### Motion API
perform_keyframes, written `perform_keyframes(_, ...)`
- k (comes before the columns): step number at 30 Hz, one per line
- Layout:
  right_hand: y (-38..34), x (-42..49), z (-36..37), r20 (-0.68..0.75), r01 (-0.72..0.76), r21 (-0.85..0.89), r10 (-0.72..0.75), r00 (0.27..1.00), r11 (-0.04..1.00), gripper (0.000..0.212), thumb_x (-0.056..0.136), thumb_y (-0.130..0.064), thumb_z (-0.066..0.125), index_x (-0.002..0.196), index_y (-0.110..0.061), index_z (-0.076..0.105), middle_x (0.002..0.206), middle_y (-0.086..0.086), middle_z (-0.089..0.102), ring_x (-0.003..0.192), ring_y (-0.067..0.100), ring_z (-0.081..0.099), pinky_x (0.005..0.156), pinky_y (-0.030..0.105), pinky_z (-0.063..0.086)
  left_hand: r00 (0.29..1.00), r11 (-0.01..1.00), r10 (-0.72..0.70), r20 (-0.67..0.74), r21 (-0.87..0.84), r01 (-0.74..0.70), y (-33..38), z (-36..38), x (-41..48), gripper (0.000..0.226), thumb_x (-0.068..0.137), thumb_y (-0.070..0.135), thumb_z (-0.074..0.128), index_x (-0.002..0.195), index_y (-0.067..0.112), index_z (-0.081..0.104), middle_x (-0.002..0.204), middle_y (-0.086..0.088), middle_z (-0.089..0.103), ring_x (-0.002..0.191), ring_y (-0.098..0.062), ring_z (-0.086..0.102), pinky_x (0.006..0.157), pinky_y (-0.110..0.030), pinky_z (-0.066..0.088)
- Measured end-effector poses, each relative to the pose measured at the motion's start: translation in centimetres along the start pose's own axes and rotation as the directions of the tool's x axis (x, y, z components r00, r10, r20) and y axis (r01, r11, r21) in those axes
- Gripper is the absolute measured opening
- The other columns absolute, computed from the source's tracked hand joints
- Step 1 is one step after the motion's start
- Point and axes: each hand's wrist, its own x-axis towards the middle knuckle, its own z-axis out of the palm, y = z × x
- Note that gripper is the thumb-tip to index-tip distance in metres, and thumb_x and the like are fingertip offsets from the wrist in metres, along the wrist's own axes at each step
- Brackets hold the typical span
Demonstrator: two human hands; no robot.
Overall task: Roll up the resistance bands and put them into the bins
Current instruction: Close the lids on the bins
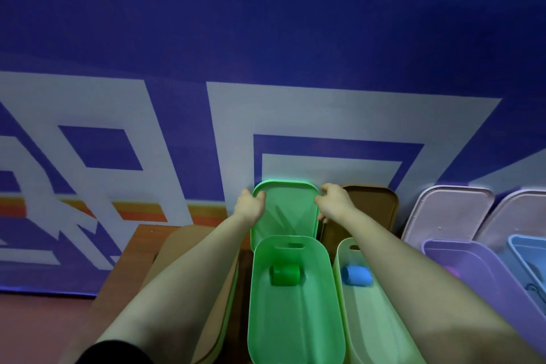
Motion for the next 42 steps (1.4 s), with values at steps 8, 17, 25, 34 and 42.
perform_keyframes(8,0.7,-0.1,1.0,-0.016,0.012,-0.017,-0.012,1.0,1.0,0.051,0.091,-0.01,0.045,0.141,-0.011,0.036,0.116,0.017,0.061,0.088,0.032,0.066,0.076,0.04,0.057,0.998,0.994,-0.052,0.044,-0.098,0.056,0.0,0.9,-0.8,0.059,0.101,0.037,0.034,0.148,0.003,0.018,0.151,-0.017,0.03,0.137,-0.033,0.032,0.109,-0.041,0.027)
perform_keyframes(17,-0.3,-4.0,-0.5,-0.159,0.142,0.169,-0.115,0.981,0.975,0.043,0.097,-0.007,0.035,0.137,-0.017,0.047,0.134,0.015,0.054,0.072,0.017,0.058,0.063,0.028,0.048,1.0,0.98,0.022,-0.003,-0.199,-0.023,1.8,-1.4,-5.2,0.057,0.1,0.042,0.032,0.141,0.002,0.029,0.139,-0.016,0.043,0.122,-0.031,0.045,0.096,-0.038,0.035)
perform_keyframes(25,-3.5,-9.2,-2.5,-0.272,0.074,0.459,0.061,0.96,0.885,0.038,0.093,-0.028,0.036,0.098,0.001,0.059,0.107,0.022,0.062,0.099,0.041,0.059,0.092,0.055,0.048,0.994,0.941,0.082,-0.079,-0.323,-0.103,2.8,-4.2,-9.9,0.047,0.101,0.033,0.03,0.138,0.004,0.035,0.131,-0.013,0.044,0.119,-0.029,0.045,0.098,-0.038,0.035)
perform_keyframes(34,-1.7,-13.5,-1.0,-0.285,0.054,0.434,0.081,0.955,0.899,0.02,0.08,-0.013,0.072,0.07,-0.013,0.054,0.072,0.002,0.058,0.076,0.019,0.054,0.071,0.028,0.043,0.987,0.906,-0.101,-0.125,-0.422,0.04,-0.1,-4.5,-13.0,0.062,0.089,0.024,0.063,0.138,-0.003,0.035,0.133,-0.019,0.049,0.122,-0.035,0.048,0.096,-0.039,0.042)
perform_keyframes(42,3.4,-16.9,1.3,-0.167,-0.081,0.479,0.181,0.969,0.874,0.066,0.076,-0.01,0.076,0.133,0.0,0.044,0.129,0.016,0.055,0.117,0.031,0.055,0.103,0.042,0.043,0.983,0.847,-0.163,0.081,-0.5,0.181,-3.7,-2.1,-16.7,0.052,0.083,-0.004,0.067,0.128,-0.011,0.042,0.128,-0.019,0.054,0.117,-0.035,0.055,0.076,-0.03,0.042)
